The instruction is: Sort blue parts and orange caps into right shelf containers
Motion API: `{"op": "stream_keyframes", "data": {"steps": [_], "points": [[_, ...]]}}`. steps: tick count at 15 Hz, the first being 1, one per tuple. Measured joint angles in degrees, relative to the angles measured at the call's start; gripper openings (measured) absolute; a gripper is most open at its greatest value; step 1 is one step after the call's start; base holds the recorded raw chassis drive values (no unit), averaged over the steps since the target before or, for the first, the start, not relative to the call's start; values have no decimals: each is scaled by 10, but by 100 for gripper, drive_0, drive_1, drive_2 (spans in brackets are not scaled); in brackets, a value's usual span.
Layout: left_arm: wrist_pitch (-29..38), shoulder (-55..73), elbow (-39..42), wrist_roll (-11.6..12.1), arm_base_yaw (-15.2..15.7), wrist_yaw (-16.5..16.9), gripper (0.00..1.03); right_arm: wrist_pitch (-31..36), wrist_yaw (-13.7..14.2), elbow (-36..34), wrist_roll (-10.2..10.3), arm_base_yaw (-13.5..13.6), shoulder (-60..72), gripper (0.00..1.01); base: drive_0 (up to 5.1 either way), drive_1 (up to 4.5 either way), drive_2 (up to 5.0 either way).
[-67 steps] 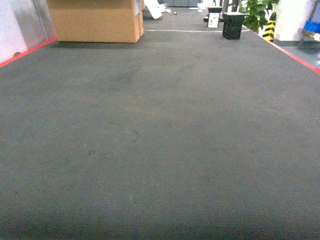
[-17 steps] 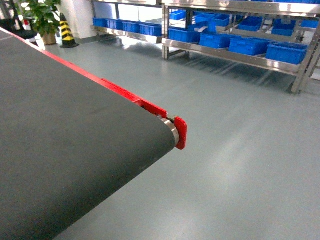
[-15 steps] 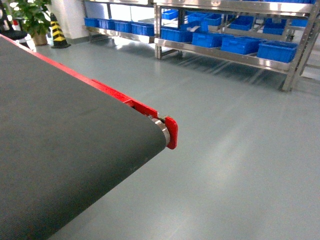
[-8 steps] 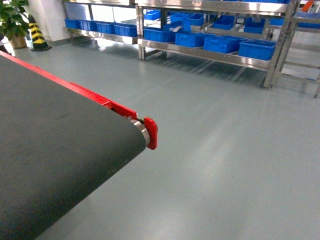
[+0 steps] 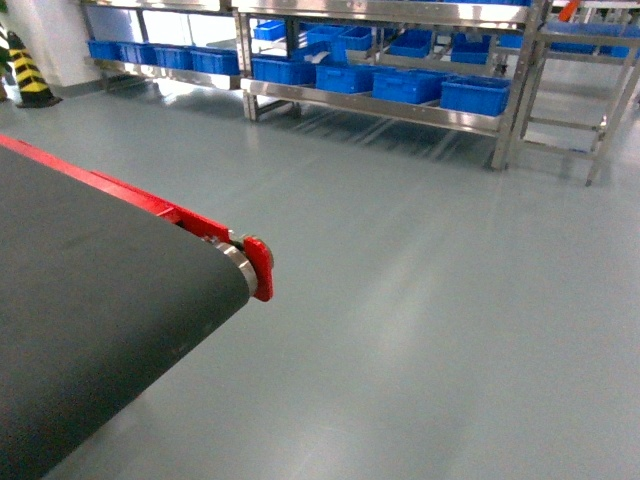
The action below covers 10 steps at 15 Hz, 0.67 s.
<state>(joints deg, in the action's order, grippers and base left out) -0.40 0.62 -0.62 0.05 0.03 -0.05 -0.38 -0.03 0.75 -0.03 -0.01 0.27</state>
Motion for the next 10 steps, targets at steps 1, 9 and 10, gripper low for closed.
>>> {"op": "stream_keyframes", "data": {"steps": [1,9,10], "points": [[0,0,0,0,0,0,43,0,0,0,0,0,0,41,-155,-155,-155],[0,0,0,0,0,0,43,0,0,0,0,0,0,41,-160,-160,-160],[0,0,0,0,0,0,43,0,0,0,0,0,0,41,-158,-158,-158]]}}
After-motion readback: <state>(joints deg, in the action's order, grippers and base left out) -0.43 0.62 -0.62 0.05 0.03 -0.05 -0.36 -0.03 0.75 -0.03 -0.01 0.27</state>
